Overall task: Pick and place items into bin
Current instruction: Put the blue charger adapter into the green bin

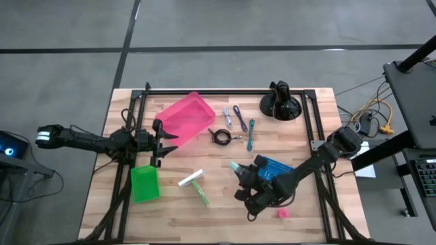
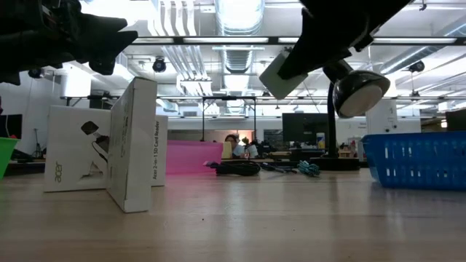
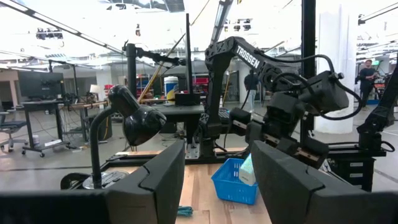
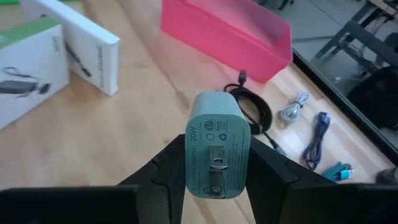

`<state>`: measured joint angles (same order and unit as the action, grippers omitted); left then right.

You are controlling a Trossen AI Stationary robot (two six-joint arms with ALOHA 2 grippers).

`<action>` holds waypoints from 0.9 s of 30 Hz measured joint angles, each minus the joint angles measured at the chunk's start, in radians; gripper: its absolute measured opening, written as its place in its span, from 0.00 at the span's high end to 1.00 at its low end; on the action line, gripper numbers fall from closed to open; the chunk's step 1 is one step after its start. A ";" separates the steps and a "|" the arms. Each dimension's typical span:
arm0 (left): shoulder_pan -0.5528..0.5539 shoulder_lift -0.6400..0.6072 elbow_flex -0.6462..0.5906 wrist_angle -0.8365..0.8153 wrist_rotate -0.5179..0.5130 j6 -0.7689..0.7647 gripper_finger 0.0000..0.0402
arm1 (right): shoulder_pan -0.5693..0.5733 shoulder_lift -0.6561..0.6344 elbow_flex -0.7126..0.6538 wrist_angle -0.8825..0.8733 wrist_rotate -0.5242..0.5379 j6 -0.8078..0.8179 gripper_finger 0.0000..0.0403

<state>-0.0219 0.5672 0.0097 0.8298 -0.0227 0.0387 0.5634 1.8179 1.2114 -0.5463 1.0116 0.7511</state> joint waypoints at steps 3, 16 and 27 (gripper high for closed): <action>0.000 0.000 0.000 0.000 0.000 0.000 0.57 | -0.020 0.000 -0.007 0.025 0.014 -0.034 0.71; 0.000 0.000 0.000 0.000 0.000 0.000 0.57 | -0.105 0.000 -0.024 0.445 -0.166 -0.492 0.72; 0.000 0.000 0.000 -0.001 0.000 0.000 0.57 | -0.138 -0.005 -0.246 1.226 -0.298 -0.899 0.72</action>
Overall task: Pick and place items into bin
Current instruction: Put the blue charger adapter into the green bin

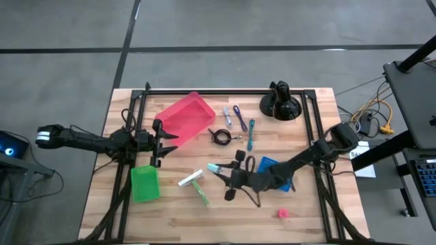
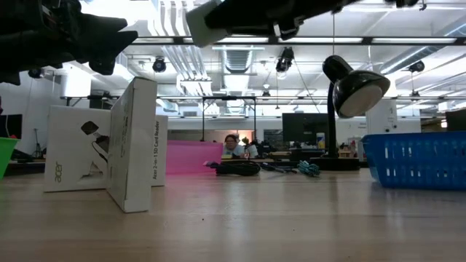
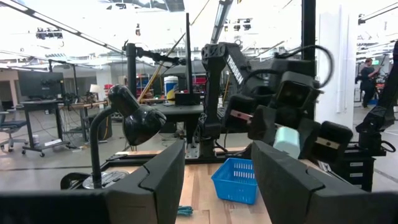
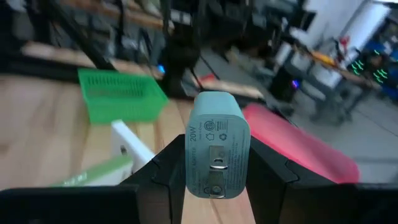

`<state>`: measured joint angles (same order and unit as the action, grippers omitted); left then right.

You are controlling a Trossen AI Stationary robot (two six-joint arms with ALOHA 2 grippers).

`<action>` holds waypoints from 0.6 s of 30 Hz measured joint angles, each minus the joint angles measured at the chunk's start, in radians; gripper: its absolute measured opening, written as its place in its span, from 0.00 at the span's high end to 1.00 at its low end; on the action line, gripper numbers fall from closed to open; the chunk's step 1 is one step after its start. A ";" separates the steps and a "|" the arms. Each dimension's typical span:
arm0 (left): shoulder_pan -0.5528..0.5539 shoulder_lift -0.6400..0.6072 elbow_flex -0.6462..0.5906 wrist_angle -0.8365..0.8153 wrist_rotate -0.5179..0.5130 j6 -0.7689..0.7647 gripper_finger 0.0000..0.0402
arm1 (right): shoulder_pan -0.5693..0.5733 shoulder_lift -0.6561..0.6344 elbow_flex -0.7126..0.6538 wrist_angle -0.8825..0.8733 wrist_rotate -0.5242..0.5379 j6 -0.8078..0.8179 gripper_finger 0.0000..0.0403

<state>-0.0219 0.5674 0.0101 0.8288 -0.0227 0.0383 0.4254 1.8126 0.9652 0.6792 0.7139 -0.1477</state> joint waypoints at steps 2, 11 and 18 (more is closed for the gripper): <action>0.000 0.000 0.000 0.000 0.000 -0.001 0.57 | -0.019 -0.005 -0.048 0.111 -0.082 -0.015 0.72; 0.000 0.000 0.000 -0.002 0.000 0.002 0.57 | -0.114 -0.006 -0.193 0.356 -0.319 -0.027 0.72; 0.000 0.000 0.002 0.027 0.000 0.058 0.57 | -0.171 -0.025 -0.216 0.378 -0.321 -0.064 0.72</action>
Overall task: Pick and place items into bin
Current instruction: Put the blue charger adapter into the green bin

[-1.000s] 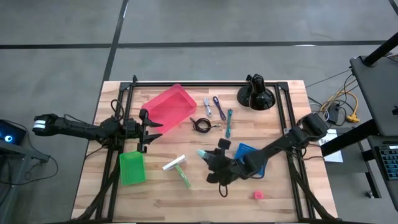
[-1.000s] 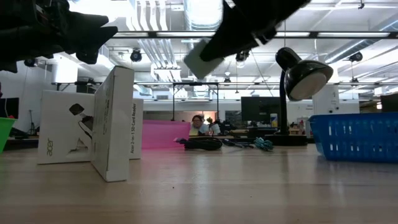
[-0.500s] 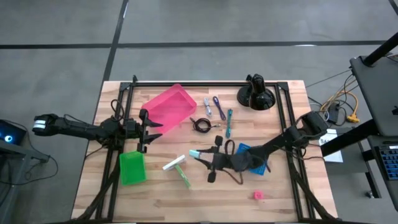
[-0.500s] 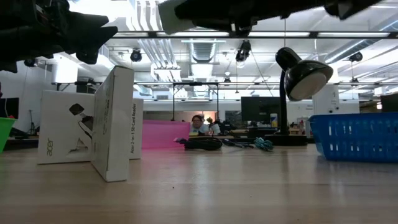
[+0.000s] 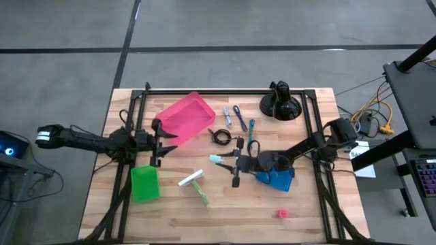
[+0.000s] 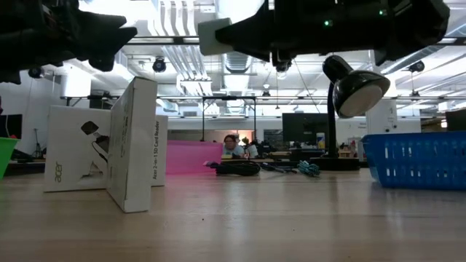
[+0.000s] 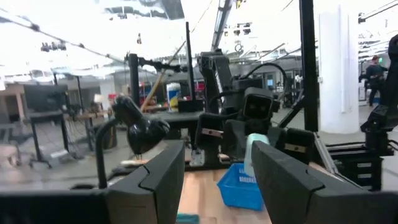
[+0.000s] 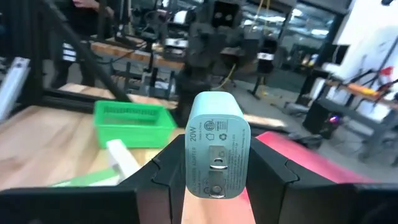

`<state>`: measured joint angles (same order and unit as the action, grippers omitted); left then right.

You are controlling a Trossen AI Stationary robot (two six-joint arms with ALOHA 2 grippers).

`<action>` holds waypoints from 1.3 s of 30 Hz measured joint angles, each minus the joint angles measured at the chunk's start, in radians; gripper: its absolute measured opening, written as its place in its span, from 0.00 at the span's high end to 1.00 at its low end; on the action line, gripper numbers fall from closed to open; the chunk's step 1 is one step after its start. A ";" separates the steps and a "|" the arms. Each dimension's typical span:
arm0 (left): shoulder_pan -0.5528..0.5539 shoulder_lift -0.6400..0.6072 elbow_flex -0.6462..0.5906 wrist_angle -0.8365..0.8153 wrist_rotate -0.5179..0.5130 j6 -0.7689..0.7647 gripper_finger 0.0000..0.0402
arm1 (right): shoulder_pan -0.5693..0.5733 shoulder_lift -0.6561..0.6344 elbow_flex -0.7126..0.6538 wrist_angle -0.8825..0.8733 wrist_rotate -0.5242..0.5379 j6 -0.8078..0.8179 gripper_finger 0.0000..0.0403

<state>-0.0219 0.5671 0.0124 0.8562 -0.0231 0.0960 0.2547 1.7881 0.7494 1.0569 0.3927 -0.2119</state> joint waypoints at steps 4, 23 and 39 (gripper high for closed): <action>0.000 0.016 0.001 0.001 0.000 0.034 0.57 | -0.029 -0.014 -0.006 -0.003 -0.046 -0.052 0.72; 0.000 0.535 0.243 0.123 -0.023 0.123 0.57 | -0.101 -0.027 -0.044 -0.006 -0.117 -0.088 0.72; 0.000 0.676 0.315 0.130 -0.035 0.180 0.57 | -0.100 -0.061 -0.077 -0.005 -0.128 -0.095 0.72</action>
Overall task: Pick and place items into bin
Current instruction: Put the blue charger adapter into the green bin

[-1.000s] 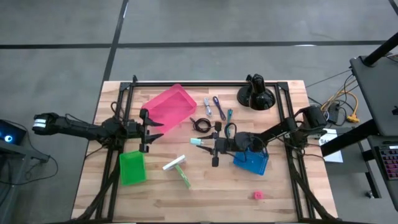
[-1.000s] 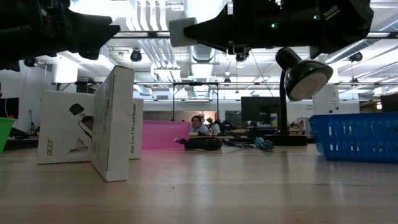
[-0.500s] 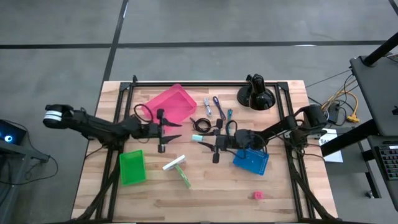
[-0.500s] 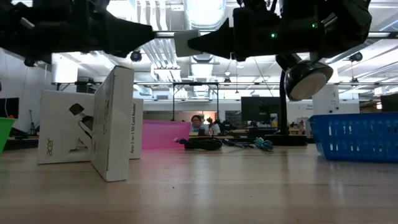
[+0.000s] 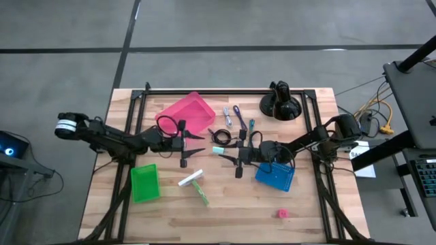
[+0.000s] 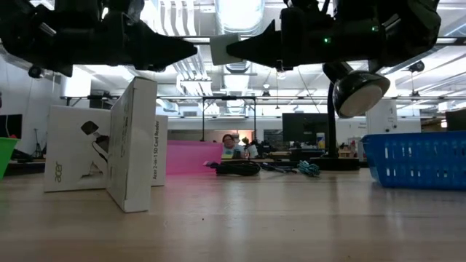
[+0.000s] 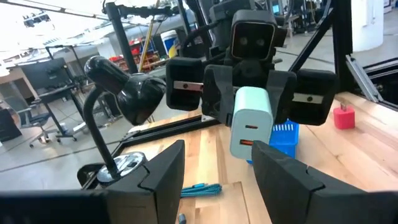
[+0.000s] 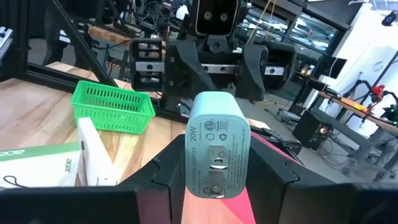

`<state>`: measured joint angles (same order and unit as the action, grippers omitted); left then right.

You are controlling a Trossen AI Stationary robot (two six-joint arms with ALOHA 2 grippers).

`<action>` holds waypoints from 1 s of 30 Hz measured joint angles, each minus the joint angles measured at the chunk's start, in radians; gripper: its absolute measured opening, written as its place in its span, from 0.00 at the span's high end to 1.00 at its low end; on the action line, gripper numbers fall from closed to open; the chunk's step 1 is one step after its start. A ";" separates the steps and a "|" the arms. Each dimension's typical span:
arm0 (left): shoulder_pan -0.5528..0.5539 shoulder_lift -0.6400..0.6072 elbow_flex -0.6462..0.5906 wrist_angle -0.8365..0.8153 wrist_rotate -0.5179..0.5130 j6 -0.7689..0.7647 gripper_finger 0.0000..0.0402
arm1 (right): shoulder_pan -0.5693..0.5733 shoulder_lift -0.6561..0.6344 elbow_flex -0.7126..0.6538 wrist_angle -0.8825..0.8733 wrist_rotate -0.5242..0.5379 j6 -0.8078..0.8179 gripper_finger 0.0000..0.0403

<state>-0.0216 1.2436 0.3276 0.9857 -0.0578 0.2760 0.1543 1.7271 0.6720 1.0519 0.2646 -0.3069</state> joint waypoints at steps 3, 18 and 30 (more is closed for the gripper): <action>0.000 0.030 0.028 0.003 0.000 -0.006 0.57 | 0.000 0.000 0.003 0.000 -0.043 0.000 0.72; 0.000 0.145 0.110 -0.010 -0.004 0.020 0.57 | 0.001 -0.005 -0.004 -0.008 -0.010 -0.035 0.72; -0.001 0.085 0.111 -0.126 0.035 0.022 0.57 | 0.001 -0.058 -0.026 -0.066 -0.006 -0.019 0.72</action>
<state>-0.0223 1.3285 0.4382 0.8602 -0.0229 0.2982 0.1554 1.6687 0.6463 0.9859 0.2581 -0.3259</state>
